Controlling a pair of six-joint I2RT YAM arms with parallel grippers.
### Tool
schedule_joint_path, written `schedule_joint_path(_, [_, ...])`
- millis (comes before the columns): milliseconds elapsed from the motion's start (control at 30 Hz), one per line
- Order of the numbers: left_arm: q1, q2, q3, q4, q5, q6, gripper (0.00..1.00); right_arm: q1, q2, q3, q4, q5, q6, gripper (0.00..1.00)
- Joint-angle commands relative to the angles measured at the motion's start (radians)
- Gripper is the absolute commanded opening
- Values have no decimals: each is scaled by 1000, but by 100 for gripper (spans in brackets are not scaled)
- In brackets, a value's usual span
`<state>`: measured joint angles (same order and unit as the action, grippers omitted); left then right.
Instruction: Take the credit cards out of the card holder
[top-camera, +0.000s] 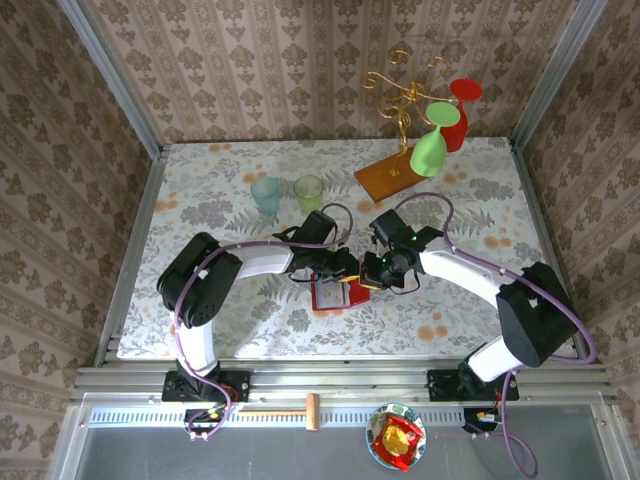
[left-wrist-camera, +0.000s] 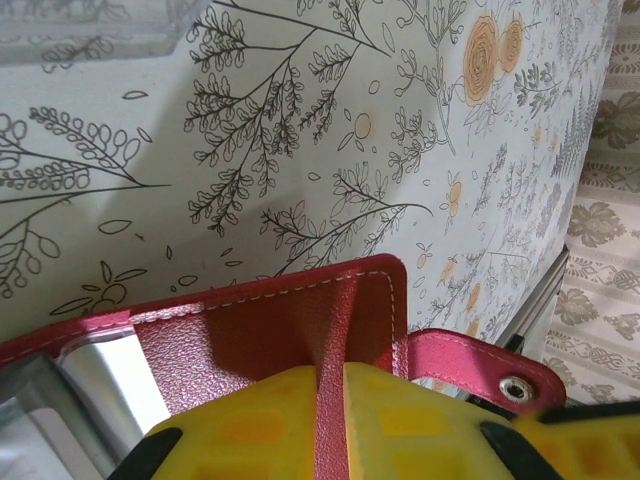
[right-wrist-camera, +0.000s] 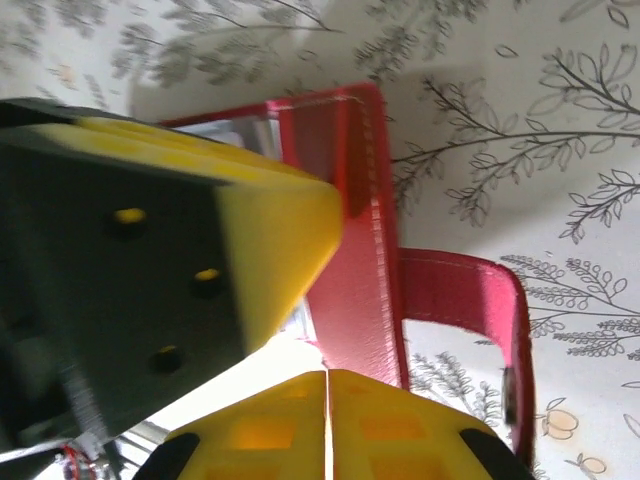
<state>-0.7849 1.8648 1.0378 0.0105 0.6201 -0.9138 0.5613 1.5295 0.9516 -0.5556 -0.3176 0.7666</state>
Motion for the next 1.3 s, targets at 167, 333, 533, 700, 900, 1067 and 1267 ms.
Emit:
schedule_joint_path(167, [13,-132,12,-149,-98,76,19,3,107,52,-37,125,-47,15])
schedule_joint_path(333, [22,-172,15,-262,-167,129,24,3,146,98,-72,178,-86,24])
schedule_joint_path(533, [34,-188,14,-353,-226,160,32,3,183,156,-111,210,-128,34])
schedule_joint_path(700, [45,-193,-6,-371,-242,161,35,3,237,188,-113,194,-150,36])
schedule_joint_path(900, [68,-218,-46,-371,-261,164,37,17,258,181,-94,158,-147,29])
schedule_joint_path(1067, [95,-243,-86,-368,-252,166,36,50,258,159,-81,159,-125,25])
schedule_joint_path(1267, [110,-262,-133,-370,-245,175,36,92,258,135,-58,169,-104,24])
